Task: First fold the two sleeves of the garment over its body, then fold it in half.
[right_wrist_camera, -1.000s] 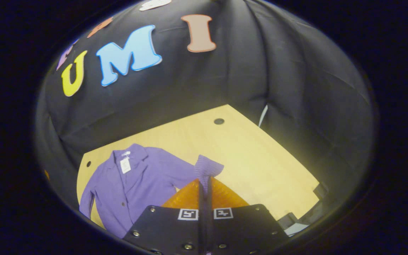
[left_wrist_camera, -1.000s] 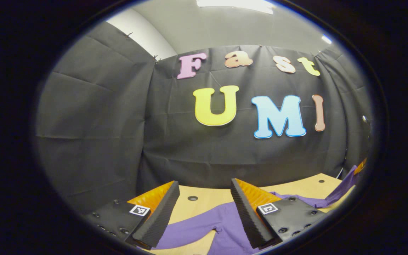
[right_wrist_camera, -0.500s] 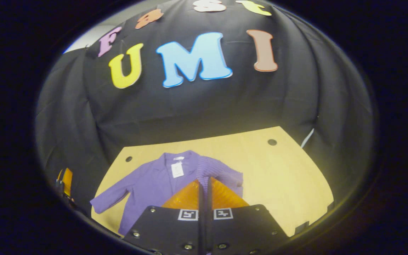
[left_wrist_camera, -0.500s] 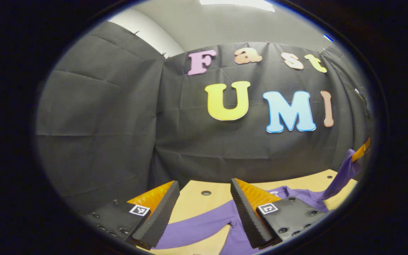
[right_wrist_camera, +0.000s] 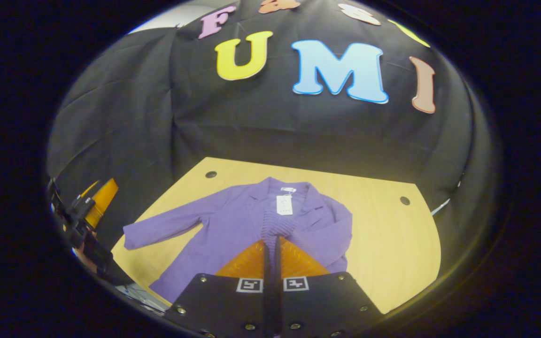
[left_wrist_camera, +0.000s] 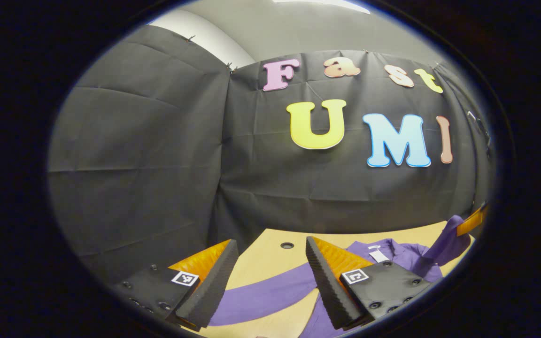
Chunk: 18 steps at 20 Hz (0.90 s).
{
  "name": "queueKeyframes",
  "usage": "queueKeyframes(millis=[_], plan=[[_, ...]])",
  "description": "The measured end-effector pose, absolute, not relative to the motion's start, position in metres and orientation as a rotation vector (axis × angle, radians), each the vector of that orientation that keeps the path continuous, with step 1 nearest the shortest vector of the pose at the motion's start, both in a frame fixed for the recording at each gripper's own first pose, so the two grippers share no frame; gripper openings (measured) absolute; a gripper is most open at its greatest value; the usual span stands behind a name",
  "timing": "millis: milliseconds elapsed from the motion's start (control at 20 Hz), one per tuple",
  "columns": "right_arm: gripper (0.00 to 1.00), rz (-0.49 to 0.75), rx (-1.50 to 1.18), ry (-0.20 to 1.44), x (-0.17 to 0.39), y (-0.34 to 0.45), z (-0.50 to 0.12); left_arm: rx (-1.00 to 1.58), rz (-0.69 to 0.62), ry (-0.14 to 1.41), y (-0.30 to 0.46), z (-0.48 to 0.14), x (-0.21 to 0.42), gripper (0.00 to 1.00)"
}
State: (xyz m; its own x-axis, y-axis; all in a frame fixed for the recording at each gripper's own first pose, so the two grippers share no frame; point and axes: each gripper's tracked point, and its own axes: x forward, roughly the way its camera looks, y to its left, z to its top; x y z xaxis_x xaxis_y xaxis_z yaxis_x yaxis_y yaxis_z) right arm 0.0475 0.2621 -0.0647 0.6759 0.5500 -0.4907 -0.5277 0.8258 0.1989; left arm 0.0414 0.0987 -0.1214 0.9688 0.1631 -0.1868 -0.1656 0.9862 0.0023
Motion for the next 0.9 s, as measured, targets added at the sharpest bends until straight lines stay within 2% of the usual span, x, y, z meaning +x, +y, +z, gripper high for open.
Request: queueKeyframes(millis=[300,700,850,900], plan=[[0.01,0.717,0.017,0.615,0.016,0.315,-0.102,-0.013,0.172,0.221,0.102,-0.137,0.033,0.94],[0.05,0.771,-0.03,0.704,-0.003,0.347,-0.148,-0.02,0.203,0.272,0.115,-0.153,0.021,0.94],[0.13,0.793,-0.036,0.717,-0.011,0.349,-0.149,-0.022,0.209,0.284,0.116,-0.157,0.02,0.94],[0.19,0.799,-0.035,0.72,-0.012,0.351,-0.15,-0.022,0.21,0.284,0.116,-0.158,0.019,0.96]])
